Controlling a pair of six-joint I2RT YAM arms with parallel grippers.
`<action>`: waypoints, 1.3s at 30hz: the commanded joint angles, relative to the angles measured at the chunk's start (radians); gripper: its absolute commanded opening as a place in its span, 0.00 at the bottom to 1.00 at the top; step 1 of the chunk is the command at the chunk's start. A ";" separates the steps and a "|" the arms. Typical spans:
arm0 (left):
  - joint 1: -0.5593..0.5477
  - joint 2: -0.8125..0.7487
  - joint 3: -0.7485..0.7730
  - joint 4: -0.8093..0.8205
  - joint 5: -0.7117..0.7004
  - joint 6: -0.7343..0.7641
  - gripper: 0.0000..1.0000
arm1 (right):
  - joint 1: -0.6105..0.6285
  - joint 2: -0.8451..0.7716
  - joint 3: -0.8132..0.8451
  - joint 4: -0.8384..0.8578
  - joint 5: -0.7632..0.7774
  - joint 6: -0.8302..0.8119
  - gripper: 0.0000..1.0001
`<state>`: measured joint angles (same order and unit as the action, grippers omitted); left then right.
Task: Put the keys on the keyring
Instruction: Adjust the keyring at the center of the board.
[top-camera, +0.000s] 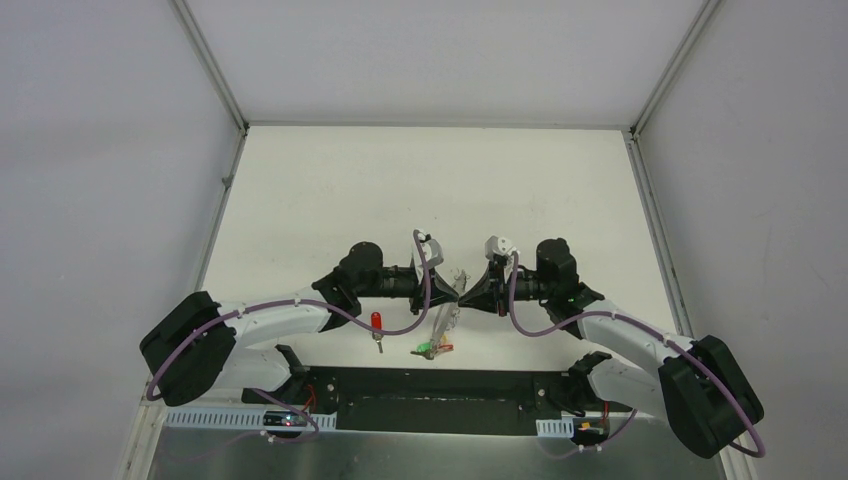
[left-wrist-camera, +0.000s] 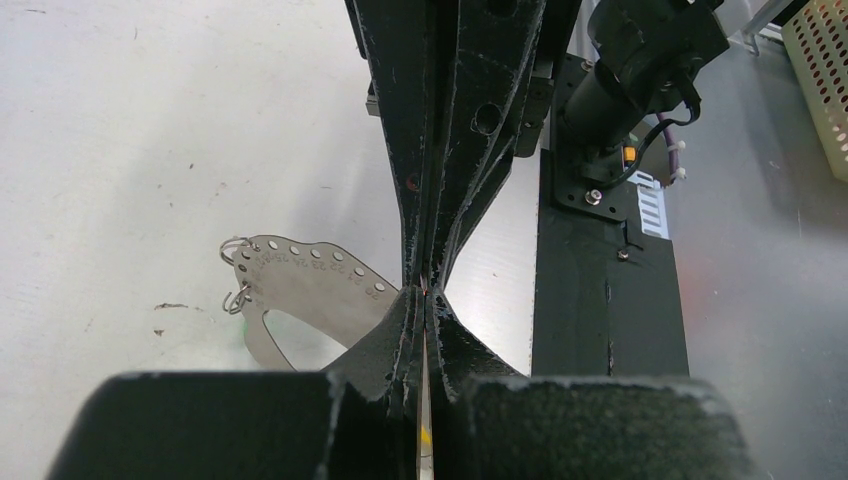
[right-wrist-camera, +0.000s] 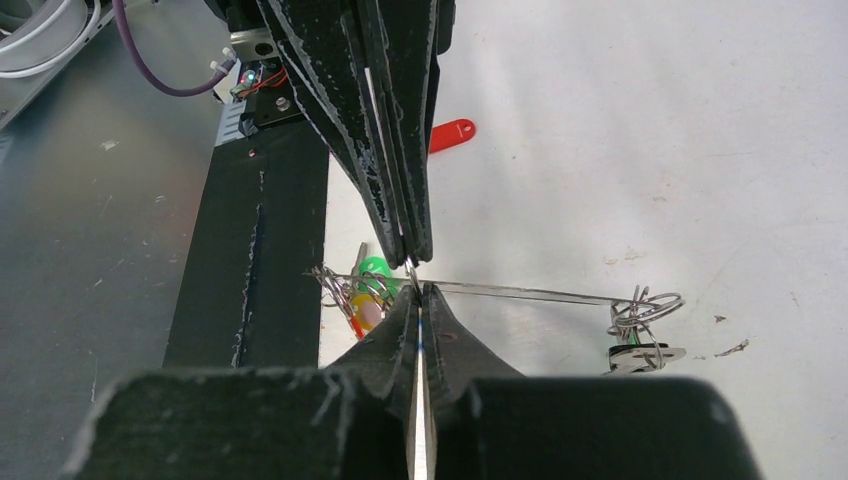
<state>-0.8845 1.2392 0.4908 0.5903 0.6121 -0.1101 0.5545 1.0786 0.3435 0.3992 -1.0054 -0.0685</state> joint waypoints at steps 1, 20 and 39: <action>-0.010 -0.027 0.009 0.002 0.004 0.019 0.00 | 0.008 -0.009 0.059 0.048 -0.005 0.035 0.00; -0.012 -0.121 0.079 -0.305 -0.079 0.132 0.40 | 0.022 0.093 0.455 -0.931 0.150 -0.341 0.00; -0.089 0.077 0.137 -0.078 -0.081 0.142 0.39 | 0.102 0.046 0.556 -1.174 0.306 -0.473 0.00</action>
<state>-0.9573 1.2968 0.6006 0.3828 0.5251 0.0162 0.6510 1.1778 0.8825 -0.7746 -0.6987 -0.5079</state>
